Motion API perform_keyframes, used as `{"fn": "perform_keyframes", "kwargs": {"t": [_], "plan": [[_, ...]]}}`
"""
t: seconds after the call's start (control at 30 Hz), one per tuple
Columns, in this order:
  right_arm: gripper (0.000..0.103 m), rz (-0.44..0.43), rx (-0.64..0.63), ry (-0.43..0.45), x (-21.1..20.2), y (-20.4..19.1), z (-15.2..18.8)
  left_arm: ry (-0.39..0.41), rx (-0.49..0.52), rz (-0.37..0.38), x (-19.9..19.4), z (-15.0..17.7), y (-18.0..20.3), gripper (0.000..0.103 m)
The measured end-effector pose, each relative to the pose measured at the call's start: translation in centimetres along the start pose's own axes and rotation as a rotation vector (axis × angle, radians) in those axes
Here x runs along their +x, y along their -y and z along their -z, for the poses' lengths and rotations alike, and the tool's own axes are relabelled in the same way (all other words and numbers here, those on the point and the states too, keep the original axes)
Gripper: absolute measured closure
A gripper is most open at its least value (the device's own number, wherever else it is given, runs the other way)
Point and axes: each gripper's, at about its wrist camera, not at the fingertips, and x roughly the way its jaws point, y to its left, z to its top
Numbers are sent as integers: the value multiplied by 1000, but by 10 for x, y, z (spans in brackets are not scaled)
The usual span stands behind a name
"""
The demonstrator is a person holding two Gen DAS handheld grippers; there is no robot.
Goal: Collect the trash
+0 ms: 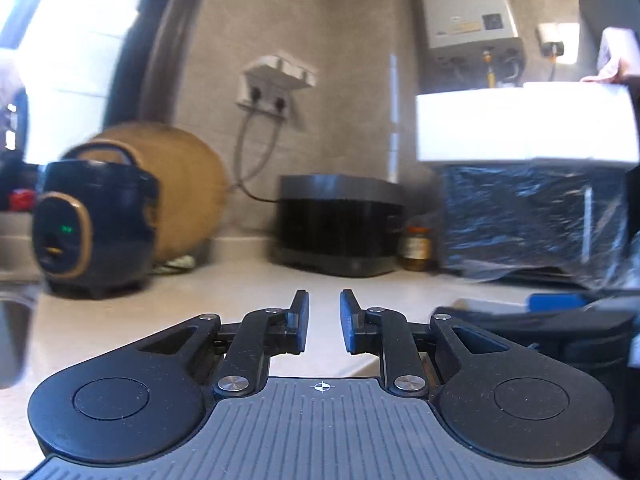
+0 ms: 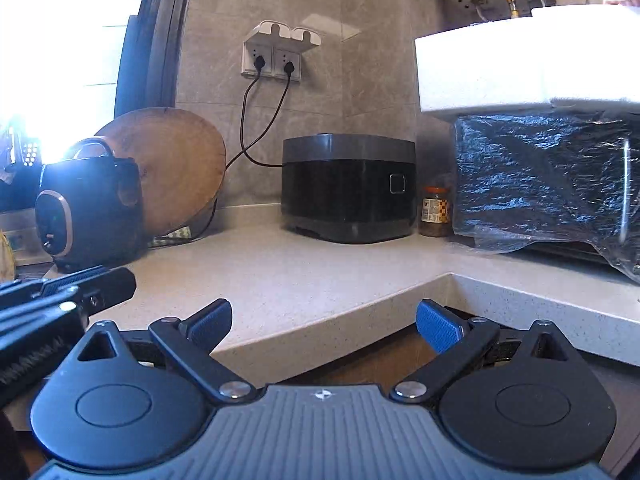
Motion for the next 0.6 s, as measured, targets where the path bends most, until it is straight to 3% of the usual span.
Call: {"fn": "perform_keyframes", "kwargs": {"t": [0.13, 0.6], "plan": [[3, 6, -13, -6, -1, -8, 6, -73, -42, 33, 1, 1, -13, 86], [3, 28, 15, -32, 2, -1, 14, -108, -10, 32, 4, 3, -9, 85]]}}
